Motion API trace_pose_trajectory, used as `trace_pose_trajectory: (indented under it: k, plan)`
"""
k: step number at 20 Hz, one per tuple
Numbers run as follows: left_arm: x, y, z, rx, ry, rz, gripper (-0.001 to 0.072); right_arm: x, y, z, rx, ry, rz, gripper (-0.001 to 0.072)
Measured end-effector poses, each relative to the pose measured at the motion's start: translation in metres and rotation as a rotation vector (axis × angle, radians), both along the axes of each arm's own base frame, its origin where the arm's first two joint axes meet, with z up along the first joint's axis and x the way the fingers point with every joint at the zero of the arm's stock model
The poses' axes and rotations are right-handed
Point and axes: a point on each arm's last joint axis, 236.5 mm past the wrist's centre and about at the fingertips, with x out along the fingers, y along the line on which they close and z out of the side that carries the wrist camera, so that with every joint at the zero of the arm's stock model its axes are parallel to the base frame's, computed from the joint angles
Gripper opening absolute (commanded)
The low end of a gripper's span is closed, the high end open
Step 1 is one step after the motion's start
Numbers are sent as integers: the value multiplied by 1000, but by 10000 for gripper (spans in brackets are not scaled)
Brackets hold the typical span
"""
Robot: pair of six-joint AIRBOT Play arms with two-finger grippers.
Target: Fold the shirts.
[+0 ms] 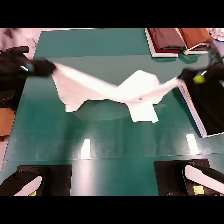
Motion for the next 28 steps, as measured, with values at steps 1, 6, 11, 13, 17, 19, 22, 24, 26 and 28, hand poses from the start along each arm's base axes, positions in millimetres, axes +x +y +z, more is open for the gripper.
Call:
trace_pose_trajectory:
  k: [1, 6, 11, 13, 17, 19, 22, 24, 26, 28]
  plan:
    - [-10, 4, 49, -13, -114, 7, 25, -1, 0, 49, -29, -117, -2, 19]
    - [-120, 27, 244, -81, -600, 28, 25, -73, 9, 264, -199, -637, -34, 18]
    - [-210, 43, 322, -121, -846, 36, 25, -161, 9, 369, -324, -906, -121, 16]
    - [-215, 44, 325, -118, -855, 38, 25, -175, 9, 388, -345, -946, -135, 16]
    - [-168, 33, 269, -87, -637, 20, 25, -149, 4, 386, -339, -890, -126, 15]
    - [-129, 24, 215, -57, -452, 9, 25, -111, 6, 357, -310, -792, -83, 15]
    - [-64, 13, 104, -9, -142, 4, 25, -36, 19, 274, -254, -561, 11, 15]
    - [-30, 8, 22, 16, 52, 10, 25, 12, 32, 198, -222, -373, 72, 16]
    - [0, 5, -58, 33, 211, 27, 26, 51, 41, 123, -195, -203, 113, 16]
    - [32, 7, -121, 32, 300, 65, 25, 79, 46, 58, -179, -65, 137, 16]
